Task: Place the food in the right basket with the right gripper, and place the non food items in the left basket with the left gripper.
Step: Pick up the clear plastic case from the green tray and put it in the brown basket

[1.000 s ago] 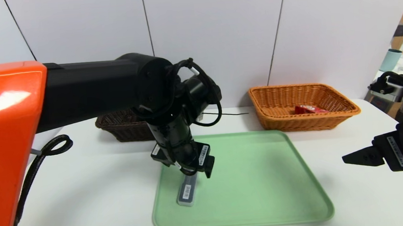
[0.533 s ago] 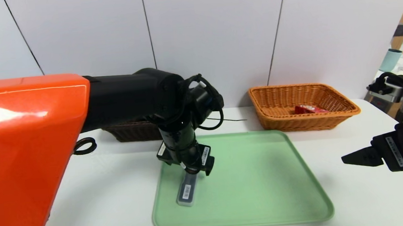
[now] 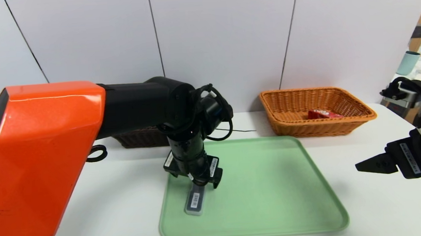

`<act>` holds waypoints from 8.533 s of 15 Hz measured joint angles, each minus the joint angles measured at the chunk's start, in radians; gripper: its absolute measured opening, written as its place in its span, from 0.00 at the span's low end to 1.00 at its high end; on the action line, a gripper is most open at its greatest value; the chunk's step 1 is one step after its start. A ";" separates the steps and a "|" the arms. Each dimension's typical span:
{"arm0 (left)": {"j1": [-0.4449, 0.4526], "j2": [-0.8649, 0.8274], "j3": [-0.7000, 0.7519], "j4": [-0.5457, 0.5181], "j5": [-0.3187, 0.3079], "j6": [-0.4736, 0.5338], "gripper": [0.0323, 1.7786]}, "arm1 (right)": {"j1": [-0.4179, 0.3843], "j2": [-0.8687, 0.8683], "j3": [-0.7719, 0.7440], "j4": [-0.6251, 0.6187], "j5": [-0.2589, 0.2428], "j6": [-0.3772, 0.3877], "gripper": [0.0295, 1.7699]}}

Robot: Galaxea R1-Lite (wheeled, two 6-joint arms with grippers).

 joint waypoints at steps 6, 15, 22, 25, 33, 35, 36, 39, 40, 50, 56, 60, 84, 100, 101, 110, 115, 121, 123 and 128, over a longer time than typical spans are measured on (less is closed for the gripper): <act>0.000 0.018 -0.002 -0.001 -0.016 -0.023 0.95 | -0.002 0.001 0.001 0.000 -0.001 0.001 0.96; -0.001 0.033 -0.007 0.005 -0.012 -0.039 0.95 | -0.003 0.001 0.003 0.000 0.000 0.001 0.96; -0.003 0.039 -0.012 0.034 0.023 -0.099 0.95 | -0.001 0.001 0.007 0.000 0.001 0.001 0.96; -0.004 0.039 -0.011 0.035 0.021 -0.102 0.95 | 0.000 0.001 0.007 0.000 0.001 0.001 0.96; -0.011 0.027 -0.011 0.049 0.018 -0.108 0.95 | 0.003 -0.007 0.016 0.003 0.001 -0.001 0.96; -0.011 0.024 -0.012 0.049 0.017 -0.124 0.95 | 0.005 -0.008 0.017 0.003 0.001 -0.003 0.96; -0.011 0.024 -0.012 0.049 0.017 -0.127 0.95 | 0.006 -0.008 0.018 0.004 0.001 -0.001 0.96; -0.012 0.023 -0.012 0.049 0.016 -0.126 0.95 | 0.006 -0.009 0.018 0.004 0.001 -0.001 0.96; -0.012 0.023 -0.012 0.049 0.016 -0.127 0.95 | 0.007 -0.010 0.019 0.004 0.001 -0.001 0.96; -0.014 0.025 -0.008 0.048 -0.039 -0.149 0.95 | 0.006 -0.025 0.032 0.005 0.001 0.002 0.96; -0.014 0.029 -0.007 0.050 -0.036 -0.149 0.90 | 0.003 -0.036 0.049 0.003 0.002 0.003 0.96; -0.014 0.031 -0.010 0.051 -0.036 -0.150 0.55 | 0.003 -0.040 0.052 0.003 0.002 0.002 0.96; -0.077 -0.279 -0.026 -0.305 0.127 0.065 0.30 | -0.005 -0.073 0.109 0.000 0.001 0.011 0.96; 0.308 -0.176 -0.013 -0.532 0.160 0.255 0.30 | -0.004 -0.035 -0.032 -0.309 -0.031 -0.060 0.96; 0.313 -0.166 -0.013 -0.533 0.160 0.255 0.30 | -0.004 -0.035 -0.032 -0.309 -0.031 -0.061 0.96; 0.354 -0.041 -0.016 -0.626 0.153 0.245 0.30 | -0.006 -0.043 -0.008 -0.309 -0.032 -0.059 0.96; 0.355 -0.021 -0.015 -0.626 0.153 0.221 0.30 | -0.007 -0.045 0.009 -0.309 -0.032 -0.059 0.96; 0.352 -0.024 -0.015 -0.625 0.153 0.222 0.30 | -0.008 -0.045 0.015 -0.309 -0.032 -0.059 0.96; 0.351 -0.027 -0.015 -0.625 0.154 0.221 0.30 | -0.008 -0.046 0.016 -0.309 -0.032 -0.059 0.96; 0.351 -0.027 -0.015 -0.623 0.155 0.213 0.30 | -0.008 -0.047 0.018 -0.308 -0.032 -0.058 0.96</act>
